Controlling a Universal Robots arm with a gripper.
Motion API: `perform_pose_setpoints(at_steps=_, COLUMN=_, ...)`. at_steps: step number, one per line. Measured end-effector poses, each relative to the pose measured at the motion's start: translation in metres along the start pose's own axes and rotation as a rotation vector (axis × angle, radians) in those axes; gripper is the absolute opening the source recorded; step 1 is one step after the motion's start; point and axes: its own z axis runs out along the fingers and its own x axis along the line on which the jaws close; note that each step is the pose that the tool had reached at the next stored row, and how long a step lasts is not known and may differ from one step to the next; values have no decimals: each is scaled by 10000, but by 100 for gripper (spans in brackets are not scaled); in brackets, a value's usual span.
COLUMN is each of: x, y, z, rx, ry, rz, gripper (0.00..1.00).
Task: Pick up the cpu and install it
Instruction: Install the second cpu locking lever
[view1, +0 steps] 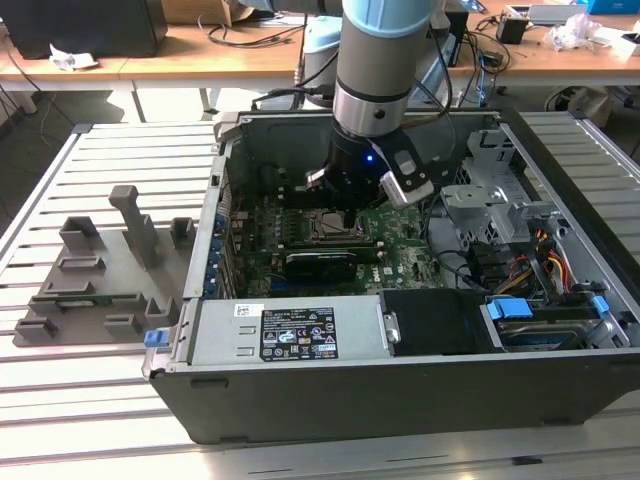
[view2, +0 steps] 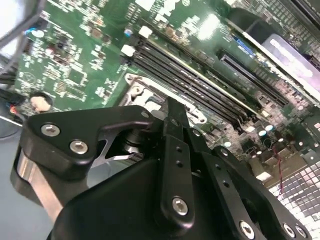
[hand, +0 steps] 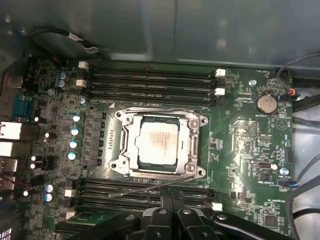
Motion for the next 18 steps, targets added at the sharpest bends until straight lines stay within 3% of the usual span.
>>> perform_pose_setpoints(at_steps=11, x=294, y=-28, z=316, rx=-1, ry=1, rz=-3, gripper=11)
perform_pose_setpoints(at_steps=12, x=328, y=-29, z=336, rx=0, ry=0, rz=-2, gripper=11)
perform_pose_setpoints(at_steps=13, x=406, y=-31, z=382, rx=1, ry=1, rz=-2, gripper=11)
perform_pose_setpoints(at_steps=18, x=501, y=-31, z=422, rx=-45, ry=4, rz=-46, gripper=11)
